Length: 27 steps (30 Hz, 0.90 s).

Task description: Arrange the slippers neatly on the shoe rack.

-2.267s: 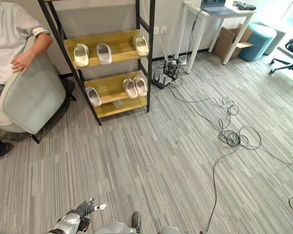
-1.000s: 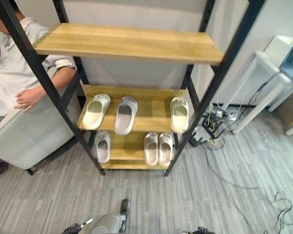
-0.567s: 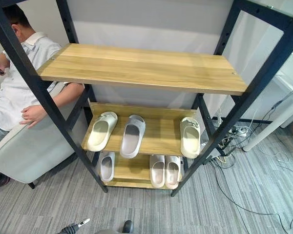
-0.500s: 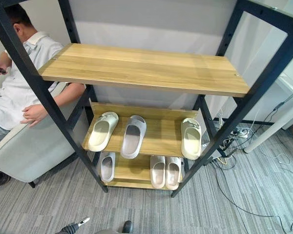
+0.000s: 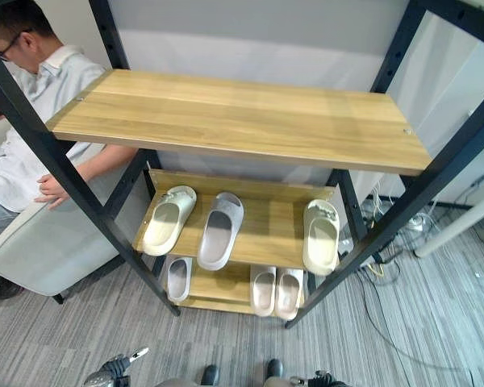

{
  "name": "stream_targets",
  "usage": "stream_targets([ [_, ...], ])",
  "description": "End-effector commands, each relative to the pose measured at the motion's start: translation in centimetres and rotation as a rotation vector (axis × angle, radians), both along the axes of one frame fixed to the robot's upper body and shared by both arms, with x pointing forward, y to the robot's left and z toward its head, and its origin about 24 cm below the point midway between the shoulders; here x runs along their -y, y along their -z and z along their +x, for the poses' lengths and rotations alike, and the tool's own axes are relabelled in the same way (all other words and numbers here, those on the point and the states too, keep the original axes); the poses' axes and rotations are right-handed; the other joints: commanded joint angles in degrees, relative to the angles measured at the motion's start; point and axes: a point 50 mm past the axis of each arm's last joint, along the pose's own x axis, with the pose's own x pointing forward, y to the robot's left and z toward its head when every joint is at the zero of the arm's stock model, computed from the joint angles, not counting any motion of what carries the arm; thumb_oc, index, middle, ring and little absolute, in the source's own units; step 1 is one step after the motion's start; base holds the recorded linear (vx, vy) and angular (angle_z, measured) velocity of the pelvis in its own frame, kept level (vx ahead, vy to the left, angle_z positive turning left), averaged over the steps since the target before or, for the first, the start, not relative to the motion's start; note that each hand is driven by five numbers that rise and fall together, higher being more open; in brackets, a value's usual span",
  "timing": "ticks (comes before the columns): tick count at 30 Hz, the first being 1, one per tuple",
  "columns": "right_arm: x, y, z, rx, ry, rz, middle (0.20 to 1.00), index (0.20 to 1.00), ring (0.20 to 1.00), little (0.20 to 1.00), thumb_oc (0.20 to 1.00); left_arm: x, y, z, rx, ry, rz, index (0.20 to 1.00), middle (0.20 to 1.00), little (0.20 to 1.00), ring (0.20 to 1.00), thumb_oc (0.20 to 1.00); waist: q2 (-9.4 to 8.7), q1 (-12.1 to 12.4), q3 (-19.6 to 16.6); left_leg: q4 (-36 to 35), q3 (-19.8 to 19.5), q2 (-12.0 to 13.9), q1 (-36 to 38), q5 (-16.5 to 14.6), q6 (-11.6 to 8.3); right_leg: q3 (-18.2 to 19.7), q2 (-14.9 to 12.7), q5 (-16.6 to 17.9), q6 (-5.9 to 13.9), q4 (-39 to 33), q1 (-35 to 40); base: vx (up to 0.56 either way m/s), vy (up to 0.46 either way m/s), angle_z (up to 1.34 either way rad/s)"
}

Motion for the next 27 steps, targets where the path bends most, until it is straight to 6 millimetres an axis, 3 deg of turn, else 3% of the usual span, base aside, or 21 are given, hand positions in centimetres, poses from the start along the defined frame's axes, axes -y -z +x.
stream_targets([
  [1, 1.8, -1.0, 2.4, 0.076, -0.05, -0.068, 1.0, 1.0, 1.0, 1.0, 1.0, 0.5, -0.3, 1.9, 0.029, 0.052, 0.013, 1.0, 1.0, 1.0, 1.0, 1.0, 1.91, 2.0, -0.88, 4.96, 3.85, 1.53, -0.77, -5.24, -2.39, 0.66, -0.14, -4.28, 3.37, 7.02, -0.34, 0.02, -0.049, 0.0],
  [4, 1.3, -2.0, 5.3, 0.191, -0.089, -0.06, 1.0, 1.0, 1.0, 1.0, 1.0, 0.4, 0.0, 0.8, 0.001, 0.047, 0.02, 1.0, 1.0, 1.0, 1.0, 1.0, 1.82, 2.63, -1.63, 4.24, 3.26, 2.13, 0.25, -5.07, -2.94, -0.09, 0.36, -4.89, 2.79, 6.13, 1.66, 0.03, -0.059, 0.07],
  [5, 1.3, -2.0, 5.3, 0.191, -0.089, -0.06, 1.0, 1.0, 1.0, 1.0, 1.0, 0.4, 0.0, 0.8, 0.001, 0.047, 0.02, 1.0, 1.0, 1.0, 1.0, 1.0, 1.82, 2.62, -1.59, 4.21, 3.25, 2.13, 0.3, -5.06, -2.94, -0.1, 0.36, -4.89, 2.79, 6.12, 1.71, 0.0, 0.0, 0.0],
  [9, -0.1, -3.7, 9.1, 0.364, -0.107, 0.004, 1.0, 1.0, 1.0, 1.0, 1.0, 0.9, 0.0, 0.9, 0.023, 0.044, -0.006, 1.0, 1.0, 1.0, 1.0, 1.0, 2.1, 2.44, -1.63, 2.81, 3.3, 2.67, 1.36, -4.54, -3.14, -0.11, 0.83, -5.49, 2.67, 6.25, 2.4, -0.01, -0.001, 0.0],
  [10, 0.9, -5.3, 10.4, 0.447, -0.122, 0.041, 1.0, 1.0, 1.0, 1.0, 1.0, 0.4, -0.1, 0.9, 0.035, 0.022, -0.003, 1.0, 1.0, 1.0, 1.0, 1.0, 1.85, 1.62, -1.77, 2.67, 3.53, 2.67, 0.8, -3.99, -3.26, 0.05, 0.85, -5.06, 2.75, 6.49, 1.58, 0.0, 0.0, 0.0],
  [11, 1.2, -5.7, 10.6, 0.473, -0.133, 0.04, 1.0, 1.0, 1.0, 1.0, 1.0, 0.3, -0.2, 1.2, 0.059, 0.022, -0.012, 1.0, 1.0, 1.0, 1.0, 1.0, 1.85, 1.55, -1.58, 2.38, 3.62, 2.77, 1.43, -4.28, -3.27, 0.05, 0.99, -5.54, 2.79, 6.63, 1.94, -0.02, -0.005, 0.04],
  [12, 1.2, -5.7, 10.6, 0.473, -0.133, 0.04, 1.0, 1.0, 1.0, 1.0, 1.0, 0.3, -0.2, 1.2, 0.059, 0.022, -0.013, 1.0, 1.0, 1.0, 1.0, 1.0, 1.87, 1.56, -1.51, 2.34, 3.63, 2.78, 1.53, -4.29, -3.27, 0.05, 1.0, -5.57, 2.79, 6.64, 2.02, -0.07, 0.019, -0.03],
  [13, 2.1, -4.1, 5.8, 0.411, 0.091, 0.267, 1.0, 1.0, 1.0, 1.0, 1.0, 1.2, -0.1, 1.5, 0.086, 0.047, -0.074, 1.0, 1.0, 1.0, 1.0, 1.0, 2.42, -0.33, -0.66, 2.37, 4.58, 2.87, 1.22, -3.87, -3.18, 0.75, 1.26, -5.32, 2.91, 7.4, 1.03, -0.1, 0.035, -0.11],
  [14, 1.1, -5.1, 8.1, 0.52, 0.114, 0.311, 1.0, 1.0, 1.0, 1.0, 1.0, 0.8, -0.2, 1.4, 0.091, 0.037, -0.06, 1.0, 1.0, 1.0, 1.0, 1.0, 2.55, -0.09, -0.57, 2.35, 4.76, 2.94, 1.24, -3.82, -3.19, 1.1, 1.52, -5.32, 2.85, 7.61, 0.64, -0.1, 0.035, -0.15],
  [15, 1.1, -5.1, 8.1, 0.521, 0.114, 0.312, 1.0, 1.0, 1.0, 1.0, 1.0, 0.8, -0.2, 1.4, 0.092, 0.037, -0.06, 1.0, 1.0, 1.0, 1.0, 1.0, 2.55, -0.09, -0.52, 2.36, 4.79, 2.94, 1.28, -3.84, -3.2, 1.13, 1.53, -5.35, 2.85, 7.65, 0.65, -0.04, 0.02, -0.29],
  [16, 2.4, -4.5, 6.0, 0.416, -0.05, 0.147, 1.0, 1.0, 1.0, 1.0, 1.0, 1.0, -0.1, 1.3, 0.091, 0.031, -0.069, 1.0, 1.0, 1.0, 1.0, 1.0, 2.49, -0.38, -0.27, 2.34, 4.73, 2.88, 1.25, -3.94, -3.19, 1.18, 1.57, -5.44, 2.94, 7.88, 0.45, -0.06, 0.058, -0.39],
  [17, 2.0, -3.4, 3.8, 0.353, -0.069, 0.173, 1.0, 1.0, 1.0, 1.0, 1.0, 2.2, 0.2, 1.0, 0.074, 0.084, -0.112, 1.0, 1.0, 1.0, 1.0, 1.0, 3.17, -1.44, 0.48, 2.21, 5.52, 2.87, 1.33, -3.75, -2.95, 1.79, 1.65, -5.28, 3.15, 8.46, -0.15, -0.07, 0.066, -0.33],
  [19, 2.7, -3.1, 4.0, 0.293, -0.108, 0.092, 1.0, 1.0, 1.0, 1.0, 1.0, 1.8, 0.1, 1.1, 0.068, 0.071, -0.096, 1.0, 1.0, 1.0, 1.0, 1.0, 3.12, -1.5, 0.58, 2.15, 5.48, 2.86, 1.35, -3.77, -2.89, 1.87, 1.74, -5.19, 3.13, 8.73, -0.35, -0.04, 0.037, -0.13],
  [21, 1.3, -3.3, 4.6, 0.322, -0.154, 0.096, 1.0, 1.0, 1.0, 1.0, 1.0, 1.3, -0.1, 1.8, 0.085, 0.054, -0.08, 1.0, 1.0, 1.0, 1.0, 1.0, 2.99, -1.47, 0.83, 1.75, 5.38, 2.81, 1.19, -3.47, -2.81, 2.07, 1.61, -5.07, 3.12, 9.02, -0.87, -0.04, 0.016, -0.18],
  [24, -0.5, -3.3, 3.9, 0.333, -0.224, 0.137, 1.0, 1.0, 1.0, 1.0, 1.0, 1.4, -0.2, 2.2, 0.097, 0.055, -0.083, 1.0, 1.0, 1.0, 1.0, 1.0, 2.64, -1.5, 1.38, 1.7, 5.3, 2.63, 0.83, -3.31, -2.61, 2.55, 1.67, -5.08, 3.21, 9.68, -1.61, -0.04, 0.012, -0.02],
  [27, -1.4, -4.0, 4.3, 0.383, -0.282, 0.16, 1.0, 1.0, 1.0, 1.0, 1.0, 0.9, -0.3, 2.0, 0.093, 0.06, -0.063, 1.0, 1.0, 1.0, 1.0, 1.0, 2.58, -1.5, 2.24, 1.79, 5.36, 2.52, 0.55, -3.27, -2.26, 3.15, 1.78, -5.3, 3.38, 10.67, -2.27, -0.03, 0.015, -0.01],
])
